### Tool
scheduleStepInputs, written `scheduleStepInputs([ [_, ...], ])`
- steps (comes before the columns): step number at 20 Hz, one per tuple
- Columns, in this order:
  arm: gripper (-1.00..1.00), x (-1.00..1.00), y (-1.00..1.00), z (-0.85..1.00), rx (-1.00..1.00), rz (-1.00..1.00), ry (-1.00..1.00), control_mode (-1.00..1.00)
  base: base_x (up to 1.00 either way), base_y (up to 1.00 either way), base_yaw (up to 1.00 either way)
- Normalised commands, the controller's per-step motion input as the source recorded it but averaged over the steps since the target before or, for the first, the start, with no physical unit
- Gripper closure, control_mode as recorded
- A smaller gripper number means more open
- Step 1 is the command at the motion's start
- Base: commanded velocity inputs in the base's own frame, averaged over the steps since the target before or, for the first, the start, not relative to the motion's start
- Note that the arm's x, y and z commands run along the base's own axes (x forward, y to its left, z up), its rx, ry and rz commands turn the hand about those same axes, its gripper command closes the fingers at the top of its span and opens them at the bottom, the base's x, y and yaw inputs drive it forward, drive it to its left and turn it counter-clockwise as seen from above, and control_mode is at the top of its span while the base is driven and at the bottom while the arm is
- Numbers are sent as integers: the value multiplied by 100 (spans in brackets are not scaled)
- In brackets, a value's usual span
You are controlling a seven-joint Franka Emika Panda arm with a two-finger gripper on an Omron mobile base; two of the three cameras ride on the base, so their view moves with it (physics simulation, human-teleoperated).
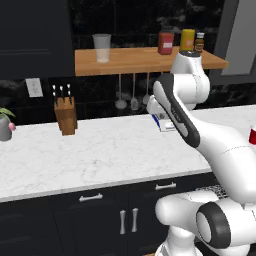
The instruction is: Pick up the cup and bowl from the counter, place them in the dishwasher, and close the dishwasher door.
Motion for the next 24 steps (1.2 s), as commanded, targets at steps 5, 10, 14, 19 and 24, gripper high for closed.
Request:
scheduleStepInputs([
  [5,-100,0,0,0,0,0,0,100,-6,0,-2],
  [10,-100,0,0,0,0,0,0,100,-9,0,-34],
  [14,-100,0,0,0,0,0,0,100,0,0,-50],
  [19,-100,0,0,0,0,0,0,100,0,13,-55],
  [24,-100,0,0,0,0,0,0,100,-1,21,-55],
])
